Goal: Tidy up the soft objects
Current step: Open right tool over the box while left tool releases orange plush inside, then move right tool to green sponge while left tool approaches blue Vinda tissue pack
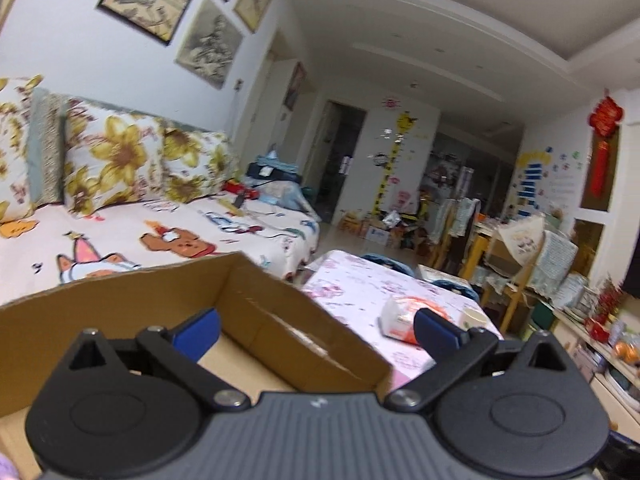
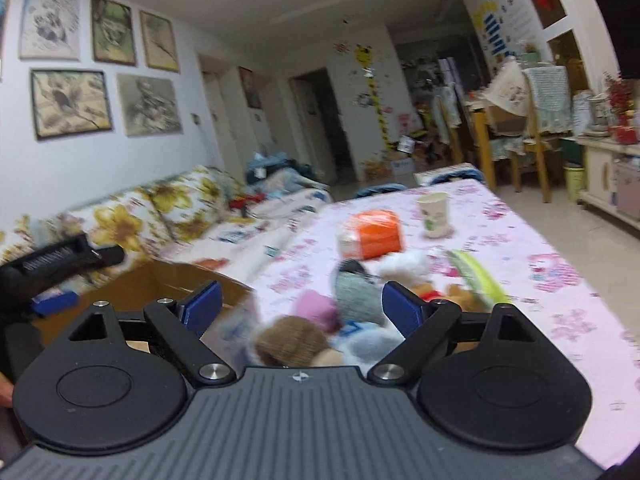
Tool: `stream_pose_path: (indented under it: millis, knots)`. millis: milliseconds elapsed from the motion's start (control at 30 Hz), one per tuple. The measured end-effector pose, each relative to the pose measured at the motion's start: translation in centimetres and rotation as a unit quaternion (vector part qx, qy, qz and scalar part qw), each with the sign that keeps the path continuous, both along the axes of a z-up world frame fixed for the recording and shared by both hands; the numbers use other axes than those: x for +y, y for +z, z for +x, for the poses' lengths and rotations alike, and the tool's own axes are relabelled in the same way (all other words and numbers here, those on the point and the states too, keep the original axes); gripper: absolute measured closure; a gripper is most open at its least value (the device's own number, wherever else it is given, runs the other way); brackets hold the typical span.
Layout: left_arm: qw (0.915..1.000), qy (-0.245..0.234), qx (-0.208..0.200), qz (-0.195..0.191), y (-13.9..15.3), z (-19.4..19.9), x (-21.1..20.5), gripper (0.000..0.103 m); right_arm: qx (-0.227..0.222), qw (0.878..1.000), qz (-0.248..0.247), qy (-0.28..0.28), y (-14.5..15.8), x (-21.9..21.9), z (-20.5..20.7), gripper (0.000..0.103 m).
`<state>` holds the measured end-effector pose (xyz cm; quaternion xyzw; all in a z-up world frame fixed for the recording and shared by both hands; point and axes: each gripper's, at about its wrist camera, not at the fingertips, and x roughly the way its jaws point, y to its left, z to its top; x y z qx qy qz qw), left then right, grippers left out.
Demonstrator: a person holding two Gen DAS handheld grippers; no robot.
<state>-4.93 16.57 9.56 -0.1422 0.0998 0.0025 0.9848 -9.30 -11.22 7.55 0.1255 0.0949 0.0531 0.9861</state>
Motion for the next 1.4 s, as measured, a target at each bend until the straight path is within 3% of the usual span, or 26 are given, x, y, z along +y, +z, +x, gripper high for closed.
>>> stream_pose_path:
  millis: [200, 467, 700, 900, 1100, 1400]
  knots:
    - [0.9984, -0.026, -0.03, 0.041, 0.2, -0.6, -2.2, 0.001, 0.023, 0.998, -0.03, -0.043, -0.3, -0.6, 0.4, 0.0]
    - [0.9966, -0.057, -0.022, 0.056, -0.3, -0.4, -4.3, 0.001, 0.041, 0.994, -0.041, -0.091, -0.8, -1.4, 0.4, 0.0]
    - [0.9944, -0.073, -0.016, 0.074, -0.8, -0.3, -5.8, 0.001, 0.026, 0.992, -0.061, -0.111, -1.1, -1.6, -0.5, 0.0]
    - [0.99, -0.103, 0.002, 0.097, -1.5, -0.3, -8.0, 0.001, 0.029, 0.992, -0.044, -0.116, -1.4, -2.7, -0.5, 0.0]
    - [0.9792, -0.167, 0.018, 0.114, -2.7, -0.3, -10.4, 0.001, 0.036, 0.992, -0.03, -0.121, -1.7, -4.0, -0.3, 0.0]
    - [0.9497, -0.269, 0.059, 0.15, -5.3, 0.2, -14.8, 0.001, 0.065, 0.993, -0.012, -0.1, -2.3, -5.1, 2.5, 0.0]
